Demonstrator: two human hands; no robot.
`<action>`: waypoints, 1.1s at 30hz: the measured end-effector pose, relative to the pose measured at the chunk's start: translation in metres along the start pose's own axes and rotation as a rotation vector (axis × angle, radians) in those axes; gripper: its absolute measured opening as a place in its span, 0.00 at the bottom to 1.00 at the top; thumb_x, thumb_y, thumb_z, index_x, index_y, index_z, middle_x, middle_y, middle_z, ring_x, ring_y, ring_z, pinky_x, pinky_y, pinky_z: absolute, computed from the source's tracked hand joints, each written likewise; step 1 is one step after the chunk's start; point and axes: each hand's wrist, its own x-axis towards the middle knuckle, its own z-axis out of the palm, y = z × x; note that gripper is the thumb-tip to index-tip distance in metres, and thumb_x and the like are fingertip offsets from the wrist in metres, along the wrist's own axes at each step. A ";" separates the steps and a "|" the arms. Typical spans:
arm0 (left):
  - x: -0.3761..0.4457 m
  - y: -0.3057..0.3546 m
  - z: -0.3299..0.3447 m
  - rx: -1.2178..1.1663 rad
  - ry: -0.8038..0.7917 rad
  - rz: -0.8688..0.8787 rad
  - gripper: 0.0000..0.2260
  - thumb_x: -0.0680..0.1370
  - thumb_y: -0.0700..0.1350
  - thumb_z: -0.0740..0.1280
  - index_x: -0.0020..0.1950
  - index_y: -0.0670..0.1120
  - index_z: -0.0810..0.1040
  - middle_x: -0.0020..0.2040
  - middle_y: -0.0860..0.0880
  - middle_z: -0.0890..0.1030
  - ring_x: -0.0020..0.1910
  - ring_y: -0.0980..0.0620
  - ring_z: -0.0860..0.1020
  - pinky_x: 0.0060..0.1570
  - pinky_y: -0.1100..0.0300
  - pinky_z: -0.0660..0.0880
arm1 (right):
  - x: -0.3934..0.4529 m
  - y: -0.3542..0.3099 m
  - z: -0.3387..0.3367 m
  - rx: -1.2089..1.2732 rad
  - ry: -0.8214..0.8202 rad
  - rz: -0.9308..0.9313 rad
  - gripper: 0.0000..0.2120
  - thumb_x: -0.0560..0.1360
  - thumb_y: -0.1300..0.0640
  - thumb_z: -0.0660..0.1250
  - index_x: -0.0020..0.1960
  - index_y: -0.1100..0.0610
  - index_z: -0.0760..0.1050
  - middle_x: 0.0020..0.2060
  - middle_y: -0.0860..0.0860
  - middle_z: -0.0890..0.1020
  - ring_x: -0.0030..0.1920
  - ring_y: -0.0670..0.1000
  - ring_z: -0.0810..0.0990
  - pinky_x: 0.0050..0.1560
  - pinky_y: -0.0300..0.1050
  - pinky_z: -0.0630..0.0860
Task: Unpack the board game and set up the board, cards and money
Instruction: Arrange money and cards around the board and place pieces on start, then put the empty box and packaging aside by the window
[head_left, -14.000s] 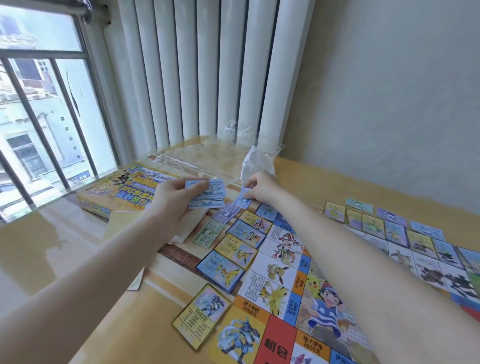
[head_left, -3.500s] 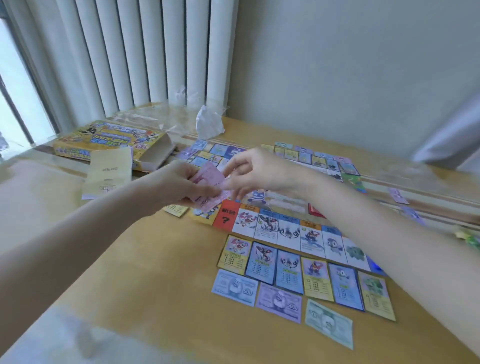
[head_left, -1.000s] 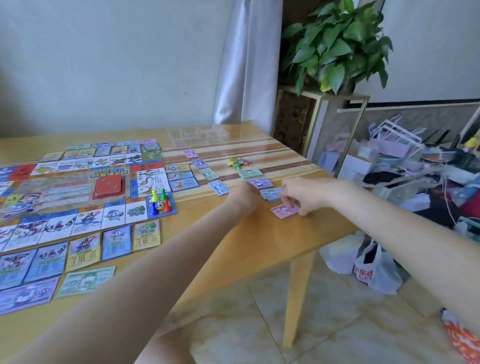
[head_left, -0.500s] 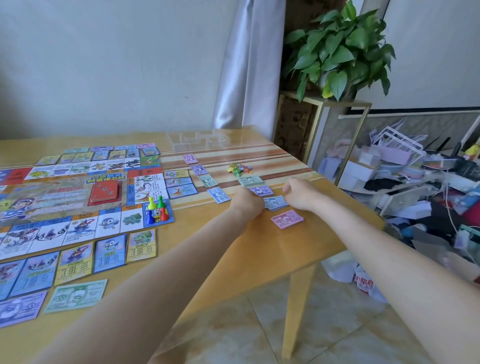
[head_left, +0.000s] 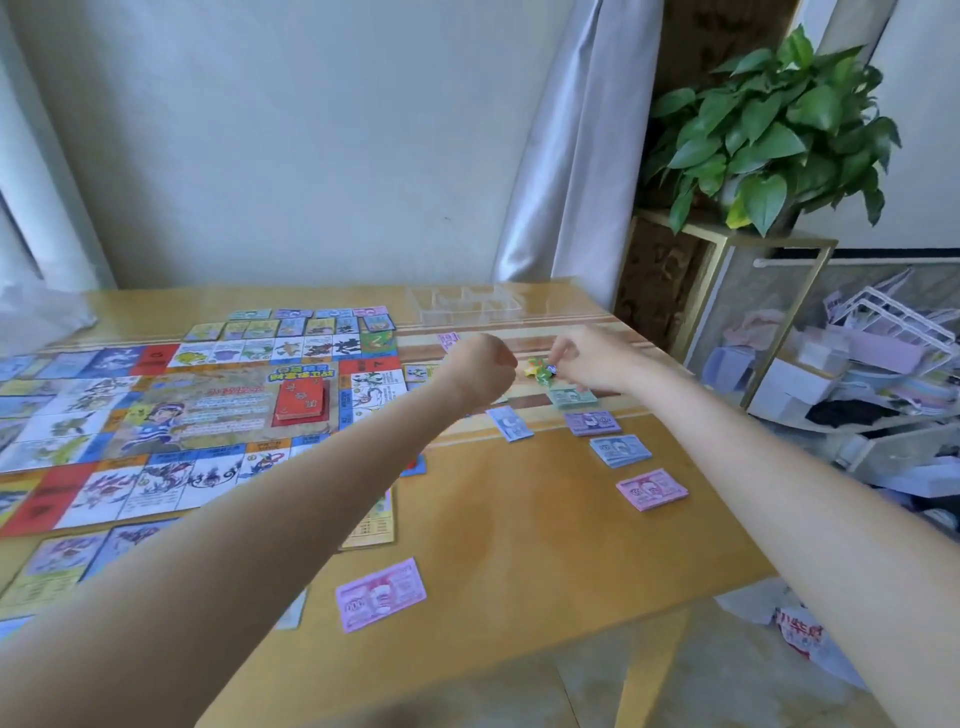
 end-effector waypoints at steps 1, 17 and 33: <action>0.000 -0.006 -0.015 0.046 0.036 0.006 0.14 0.76 0.34 0.59 0.56 0.41 0.80 0.56 0.43 0.80 0.57 0.45 0.76 0.56 0.56 0.71 | 0.009 -0.019 0.005 0.030 -0.024 -0.058 0.10 0.75 0.64 0.59 0.50 0.58 0.77 0.44 0.51 0.76 0.41 0.51 0.75 0.38 0.42 0.70; -0.080 -0.226 -0.268 0.425 0.504 -0.430 0.17 0.76 0.37 0.60 0.64 0.44 0.74 0.64 0.44 0.75 0.63 0.44 0.72 0.59 0.55 0.68 | 0.091 -0.353 0.138 0.079 -0.372 -0.681 0.11 0.75 0.64 0.60 0.53 0.60 0.78 0.51 0.56 0.82 0.48 0.54 0.79 0.37 0.39 0.68; -0.215 -0.333 -0.358 0.032 0.688 -1.139 0.21 0.77 0.40 0.62 0.67 0.33 0.63 0.63 0.37 0.71 0.62 0.39 0.72 0.52 0.54 0.71 | -0.027 -0.508 0.234 0.742 -1.089 -0.502 0.11 0.78 0.67 0.57 0.58 0.62 0.73 0.43 0.54 0.74 0.31 0.48 0.73 0.20 0.33 0.66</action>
